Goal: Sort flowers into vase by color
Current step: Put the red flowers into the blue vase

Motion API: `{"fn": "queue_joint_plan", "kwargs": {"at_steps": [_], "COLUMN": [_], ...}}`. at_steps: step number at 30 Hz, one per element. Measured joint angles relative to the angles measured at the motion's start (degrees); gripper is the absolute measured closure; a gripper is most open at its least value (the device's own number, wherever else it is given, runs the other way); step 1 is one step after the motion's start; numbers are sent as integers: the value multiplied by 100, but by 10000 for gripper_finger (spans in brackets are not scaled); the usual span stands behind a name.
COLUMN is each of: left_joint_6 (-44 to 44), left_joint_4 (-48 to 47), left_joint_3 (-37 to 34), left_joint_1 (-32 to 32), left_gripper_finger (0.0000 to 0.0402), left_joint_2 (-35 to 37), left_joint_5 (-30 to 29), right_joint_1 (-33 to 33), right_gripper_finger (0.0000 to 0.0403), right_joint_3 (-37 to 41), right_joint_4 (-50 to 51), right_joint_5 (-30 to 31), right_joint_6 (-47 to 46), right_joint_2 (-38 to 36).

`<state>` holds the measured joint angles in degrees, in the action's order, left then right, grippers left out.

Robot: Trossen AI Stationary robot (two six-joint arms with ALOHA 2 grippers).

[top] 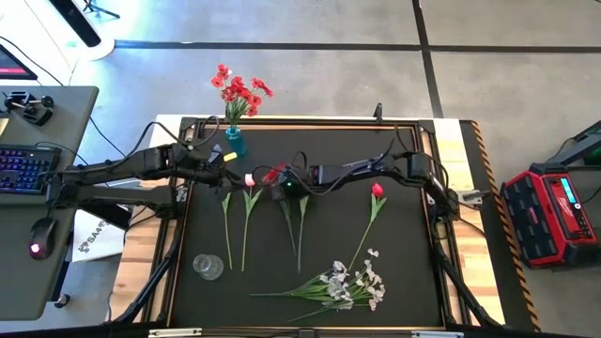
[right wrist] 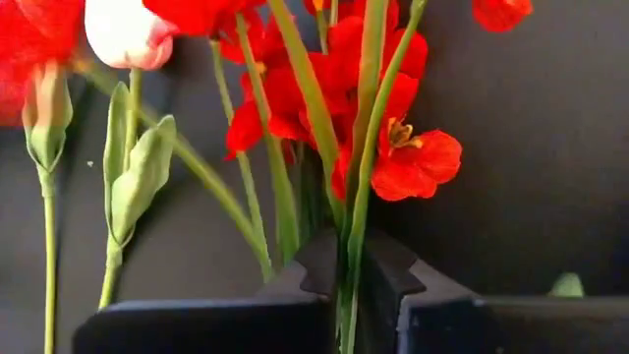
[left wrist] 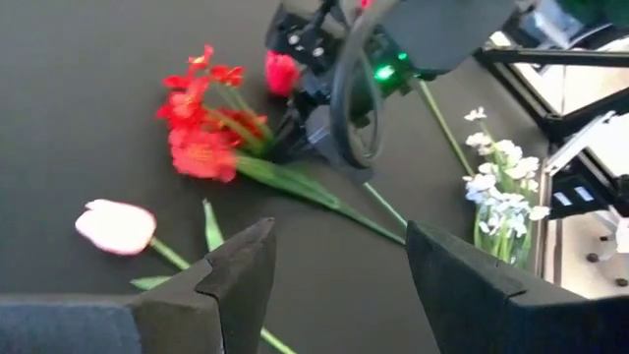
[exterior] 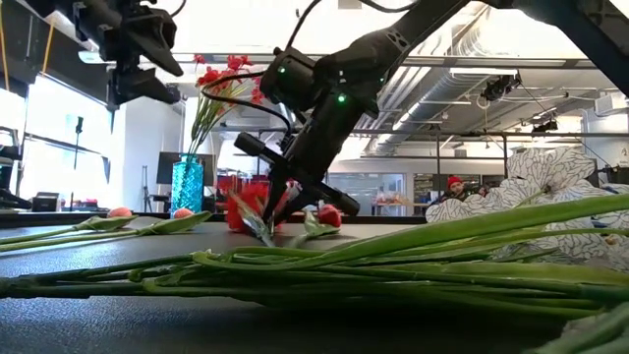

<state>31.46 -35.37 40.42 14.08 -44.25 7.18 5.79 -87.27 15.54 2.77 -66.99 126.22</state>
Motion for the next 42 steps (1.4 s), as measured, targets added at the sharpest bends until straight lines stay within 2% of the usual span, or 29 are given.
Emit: {"fn": "queue_joint_plan", "kwargs": {"at_steps": [8, 14, 19, 23, 25, 30, 35, 42], "left_joint_6": [284, 581, 420, 61, -136, -404, -699, -625], "left_joint_4": [383, 433, 751, 1477, 1931, 2919, 3903, 4042], "left_joint_3": [0, 0, 0, 0, 2, 2, 2, 2], "left_joint_1": [-69, -69, -75, -99, -164, -334, -454, -434], "left_gripper_finger": [188, 188, 188, 188, 188, 188, 188, 200], "left_joint_2": [0, 0, 0, 0, -67, -366, -676, -832], "left_joint_5": [-2, 50, 90, 111, 120, 127, 57, 13], "right_joint_1": [-5, -32, -7, 14, 1, -27, -16, -21], "right_gripper_finger": [398, 401, 402, 402, 402, 402, 403, 403], "right_joint_3": [-438, -619, -603, -603, -603, -616, -638, -638], "right_joint_4": [-216, -32, 367, -35, -493, -1593, -1688, -1707], "right_joint_5": [26, 167, 727, 776, 656, -98, -280, -618], "right_joint_6": [657, 1386, 1968, 2792, 3210, 3910, 4246, 4351], "right_joint_2": [-381, -1128, -1800, -2141, -2192, -2280, -2282, -2281]}}
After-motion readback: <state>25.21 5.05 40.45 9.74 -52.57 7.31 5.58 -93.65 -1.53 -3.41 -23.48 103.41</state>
